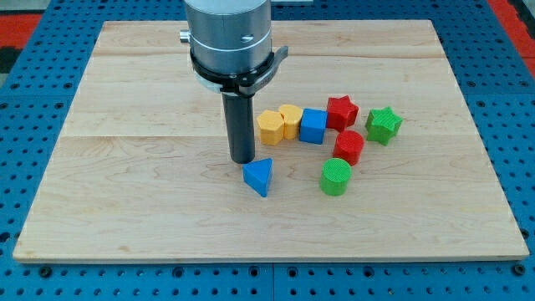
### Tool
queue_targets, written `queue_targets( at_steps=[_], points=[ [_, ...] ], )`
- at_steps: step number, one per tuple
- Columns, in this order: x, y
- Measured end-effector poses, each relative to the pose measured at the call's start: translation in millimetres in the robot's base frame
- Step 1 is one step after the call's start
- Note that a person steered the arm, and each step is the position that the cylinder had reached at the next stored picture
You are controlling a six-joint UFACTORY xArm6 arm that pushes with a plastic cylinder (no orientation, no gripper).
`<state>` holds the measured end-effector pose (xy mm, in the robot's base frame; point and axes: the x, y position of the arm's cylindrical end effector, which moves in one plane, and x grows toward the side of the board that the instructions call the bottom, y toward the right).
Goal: Push the blue triangle slightly right
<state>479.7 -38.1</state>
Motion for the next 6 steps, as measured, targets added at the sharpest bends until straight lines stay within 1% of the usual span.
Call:
queue_targets(
  at_steps=[2,3,4,5,6],
  points=[
    [32.9,-17.1],
    [43.9,15.5],
    [46.1,65.2],
    [46.5,83.6],
    [66.7,24.9]
  ],
)
